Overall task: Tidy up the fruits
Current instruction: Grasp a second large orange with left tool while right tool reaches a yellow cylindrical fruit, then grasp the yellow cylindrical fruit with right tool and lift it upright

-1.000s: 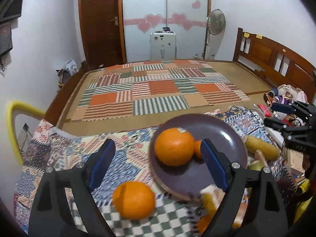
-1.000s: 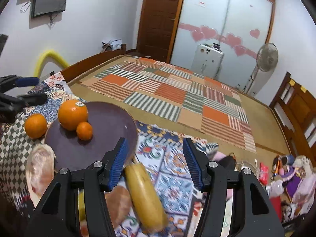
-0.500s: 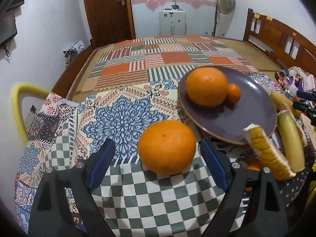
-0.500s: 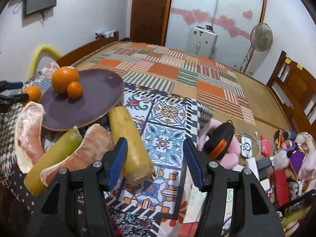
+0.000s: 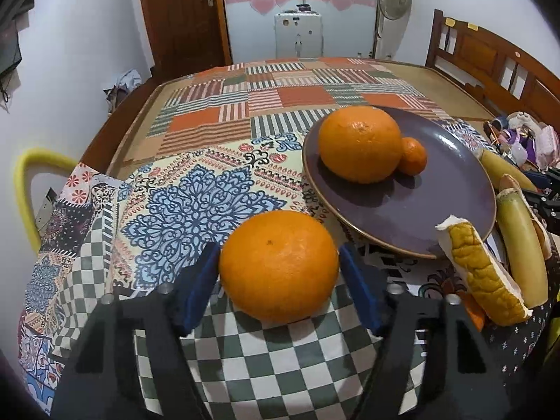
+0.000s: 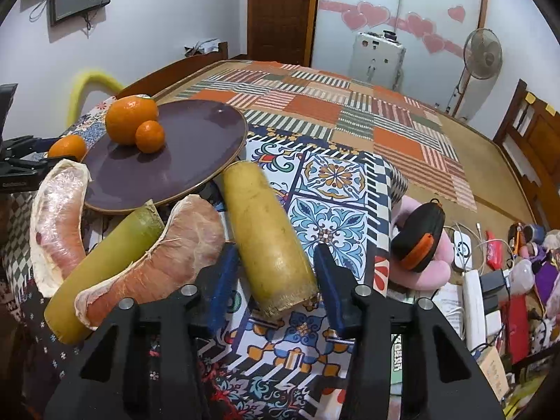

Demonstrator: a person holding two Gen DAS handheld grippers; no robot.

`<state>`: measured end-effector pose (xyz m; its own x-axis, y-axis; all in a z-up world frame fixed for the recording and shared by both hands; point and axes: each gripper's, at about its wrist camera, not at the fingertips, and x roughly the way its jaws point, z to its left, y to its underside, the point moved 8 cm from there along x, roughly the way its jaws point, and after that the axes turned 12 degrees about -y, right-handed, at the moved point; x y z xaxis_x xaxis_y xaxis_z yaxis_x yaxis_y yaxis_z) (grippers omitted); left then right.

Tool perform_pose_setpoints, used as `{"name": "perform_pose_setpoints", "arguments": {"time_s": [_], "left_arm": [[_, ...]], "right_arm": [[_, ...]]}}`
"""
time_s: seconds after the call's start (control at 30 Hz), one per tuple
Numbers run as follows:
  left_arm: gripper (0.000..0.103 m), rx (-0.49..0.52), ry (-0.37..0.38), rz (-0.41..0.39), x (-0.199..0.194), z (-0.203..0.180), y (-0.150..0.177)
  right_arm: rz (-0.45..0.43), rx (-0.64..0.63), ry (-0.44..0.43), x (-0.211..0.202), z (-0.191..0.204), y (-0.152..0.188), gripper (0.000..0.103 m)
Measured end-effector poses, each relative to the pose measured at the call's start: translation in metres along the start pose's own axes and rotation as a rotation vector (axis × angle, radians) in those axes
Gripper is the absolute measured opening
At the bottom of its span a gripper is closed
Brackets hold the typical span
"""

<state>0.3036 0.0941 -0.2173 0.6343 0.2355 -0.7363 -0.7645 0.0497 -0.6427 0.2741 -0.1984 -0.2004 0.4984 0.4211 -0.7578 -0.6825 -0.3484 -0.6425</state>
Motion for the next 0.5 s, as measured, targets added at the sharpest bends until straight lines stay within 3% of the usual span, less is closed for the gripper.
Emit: {"name": "perform_pose_setpoints", "arguments": {"time_s": [0.23,0.5], "left_arm": [[0.064,-0.016,0.017,0.018,-0.008,0.004,0.007],[0.064,0.007,0.045,-0.002,-0.050,0.001,0.033]], "right_arm": [[-0.001,0.038,0.017,-0.013,0.001,0.013,0.036],[0.020,0.077,0.048,-0.041,0.007,0.043,0.036]]}}
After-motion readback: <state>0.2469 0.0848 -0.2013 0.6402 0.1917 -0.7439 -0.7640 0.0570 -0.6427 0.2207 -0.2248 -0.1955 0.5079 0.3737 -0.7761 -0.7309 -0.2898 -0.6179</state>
